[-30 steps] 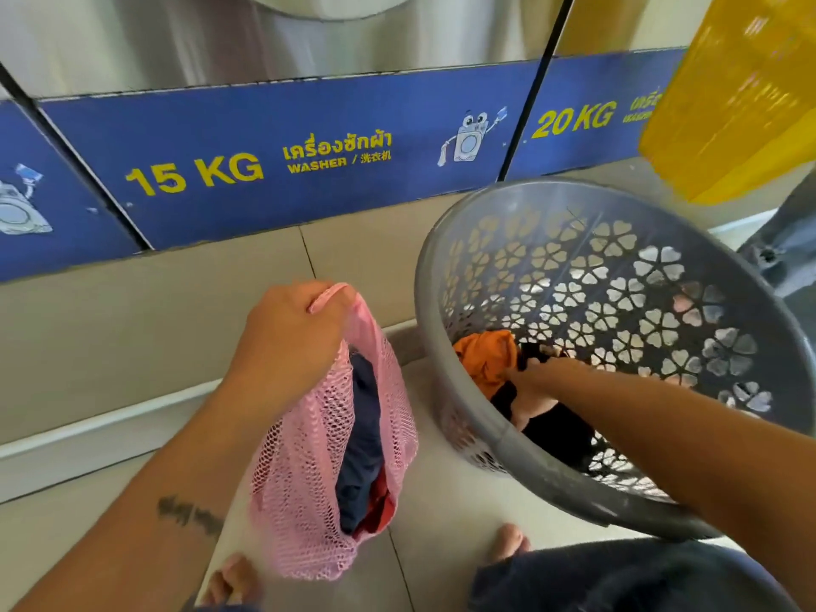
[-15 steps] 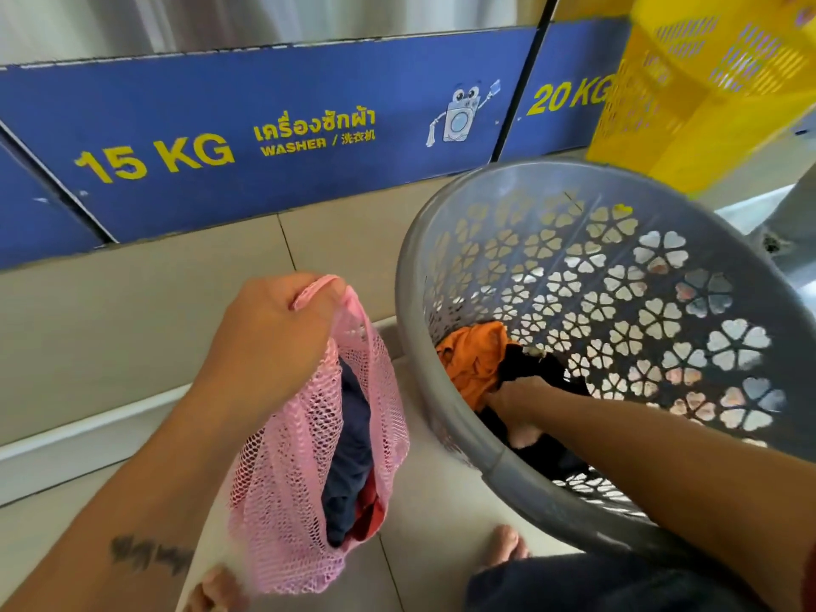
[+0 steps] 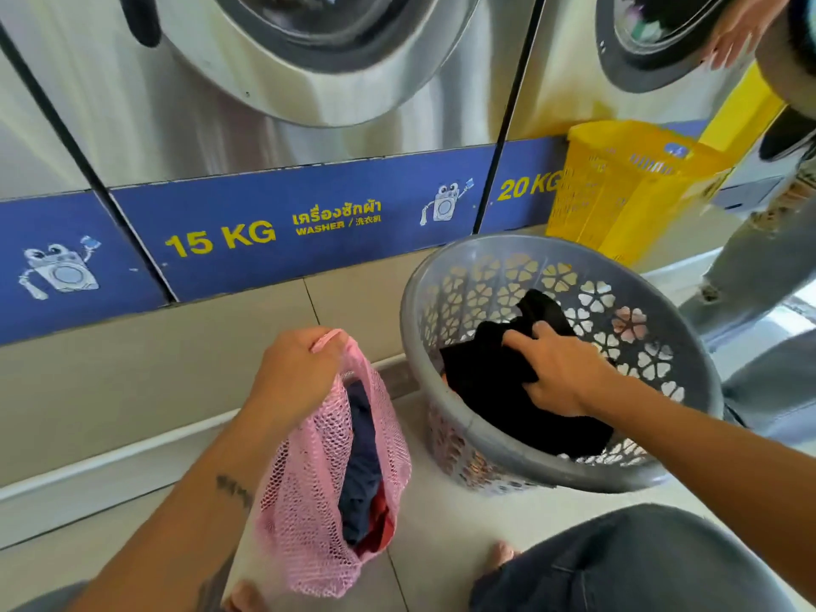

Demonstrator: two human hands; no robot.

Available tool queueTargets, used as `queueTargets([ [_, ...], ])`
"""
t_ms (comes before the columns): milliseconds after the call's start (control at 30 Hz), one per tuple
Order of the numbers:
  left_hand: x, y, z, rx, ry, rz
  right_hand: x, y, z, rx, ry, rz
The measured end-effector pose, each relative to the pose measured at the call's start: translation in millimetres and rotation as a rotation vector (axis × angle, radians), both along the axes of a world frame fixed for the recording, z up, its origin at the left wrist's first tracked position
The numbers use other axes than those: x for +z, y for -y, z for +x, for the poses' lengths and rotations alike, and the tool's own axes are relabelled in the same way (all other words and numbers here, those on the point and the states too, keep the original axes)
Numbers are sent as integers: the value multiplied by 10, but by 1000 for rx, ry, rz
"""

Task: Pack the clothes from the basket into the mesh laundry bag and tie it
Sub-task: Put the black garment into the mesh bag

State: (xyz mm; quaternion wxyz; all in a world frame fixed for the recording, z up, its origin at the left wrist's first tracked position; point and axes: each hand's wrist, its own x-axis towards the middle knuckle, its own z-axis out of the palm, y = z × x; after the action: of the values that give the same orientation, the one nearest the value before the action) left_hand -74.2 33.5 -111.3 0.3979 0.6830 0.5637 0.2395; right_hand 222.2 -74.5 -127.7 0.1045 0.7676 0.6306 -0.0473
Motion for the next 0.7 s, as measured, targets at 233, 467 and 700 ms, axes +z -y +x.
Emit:
queueTargets([
  [233, 87, 221, -324, 9, -28, 14, 511, 313, -474, -78, -127, 535],
  [467, 113, 323, -539, 48, -5, -18, 1074, 506, -1185, 118, -335, 856],
  [700, 142, 250, -710, 133, 251, -201, 548, 543, -2009, 213, -509, 672],
])
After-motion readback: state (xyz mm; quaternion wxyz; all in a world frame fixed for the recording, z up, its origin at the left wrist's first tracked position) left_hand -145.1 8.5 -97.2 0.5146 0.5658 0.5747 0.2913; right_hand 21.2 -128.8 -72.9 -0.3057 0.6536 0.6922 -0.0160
